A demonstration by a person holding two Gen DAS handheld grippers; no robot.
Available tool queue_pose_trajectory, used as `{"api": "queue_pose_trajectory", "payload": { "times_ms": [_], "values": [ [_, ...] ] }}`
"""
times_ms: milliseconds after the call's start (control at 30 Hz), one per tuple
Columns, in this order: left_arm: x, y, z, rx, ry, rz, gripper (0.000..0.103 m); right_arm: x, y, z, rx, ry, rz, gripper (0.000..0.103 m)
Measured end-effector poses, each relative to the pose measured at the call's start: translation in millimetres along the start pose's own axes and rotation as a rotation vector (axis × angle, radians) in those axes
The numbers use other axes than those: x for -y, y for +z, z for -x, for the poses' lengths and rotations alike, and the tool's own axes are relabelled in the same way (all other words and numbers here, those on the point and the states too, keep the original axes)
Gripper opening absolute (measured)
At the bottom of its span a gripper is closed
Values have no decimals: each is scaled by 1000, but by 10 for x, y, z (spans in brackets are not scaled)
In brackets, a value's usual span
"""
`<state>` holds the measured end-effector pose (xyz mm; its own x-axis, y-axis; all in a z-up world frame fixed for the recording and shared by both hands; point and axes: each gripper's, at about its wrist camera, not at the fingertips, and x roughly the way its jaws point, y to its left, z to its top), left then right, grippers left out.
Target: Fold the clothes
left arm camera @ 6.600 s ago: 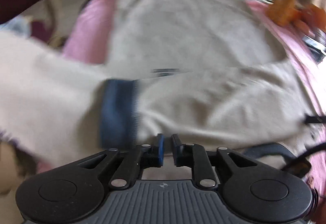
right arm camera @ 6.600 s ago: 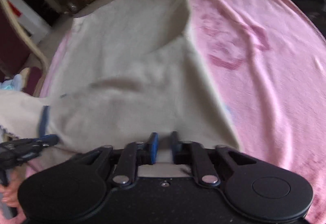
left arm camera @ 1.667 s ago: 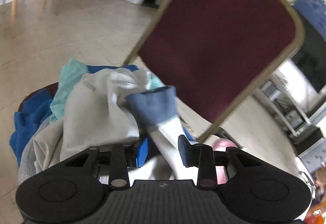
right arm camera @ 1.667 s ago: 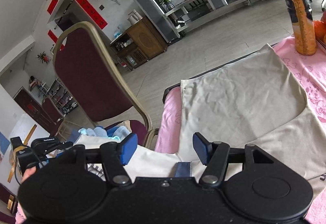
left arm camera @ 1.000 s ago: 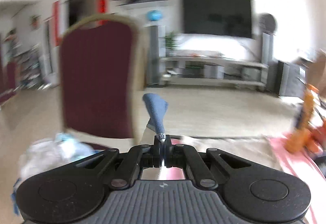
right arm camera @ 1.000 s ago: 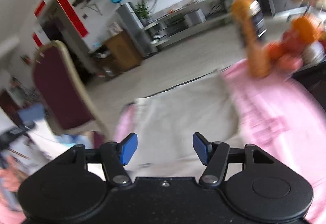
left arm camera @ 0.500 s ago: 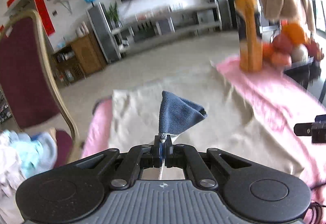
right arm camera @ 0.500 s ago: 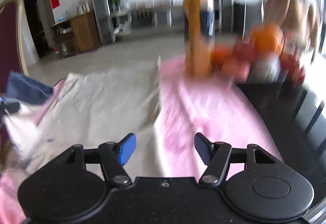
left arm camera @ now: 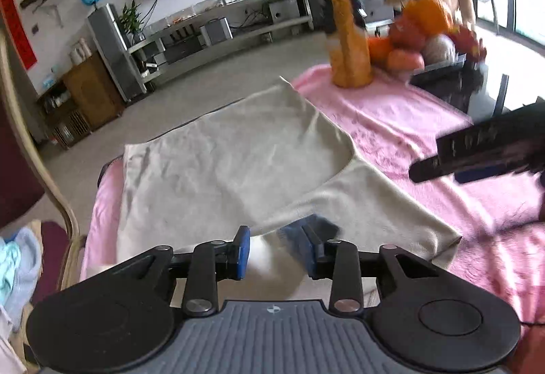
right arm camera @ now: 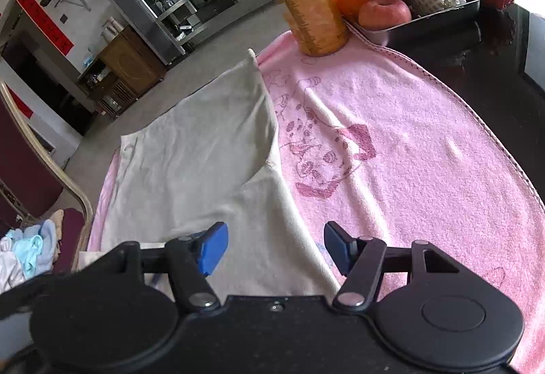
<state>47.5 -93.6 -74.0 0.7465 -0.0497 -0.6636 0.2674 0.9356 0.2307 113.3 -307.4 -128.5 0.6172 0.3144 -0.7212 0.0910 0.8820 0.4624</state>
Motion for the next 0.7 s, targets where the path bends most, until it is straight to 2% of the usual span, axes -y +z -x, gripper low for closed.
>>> {"api": "queue_pose_trajectory", "payload": {
  "times_ms": [133, 267, 333, 367, 500, 633, 700],
  "values": [
    [-653, -174, 13, -52, 3, 107, 36, -148, -46, -127, -33, 5, 43, 61],
    [-1147, -463, -143, -96, 92, 176, 31, -318, -86, -314, -91, 47, 82, 61],
    [-1342, -611, -285, -128, 125, 223, 28, -379, -86, -440, -135, 82, 77, 52],
    [-1403, -662, -370, -147, 127, 248, 24, -392, -82, -508, -160, 104, 59, 51],
    [-1538, -769, -591, -206, 110, 320, 23, -331, -58, -775, -257, 181, -72, 51],
    [-1544, -752, -534, -155, 109, 328, 24, -226, -80, -1033, -349, 281, -232, 53],
    [-1558, -766, -514, -141, 105, 338, 26, -251, -102, -1125, -364, 287, -261, 53]
  ]
}}
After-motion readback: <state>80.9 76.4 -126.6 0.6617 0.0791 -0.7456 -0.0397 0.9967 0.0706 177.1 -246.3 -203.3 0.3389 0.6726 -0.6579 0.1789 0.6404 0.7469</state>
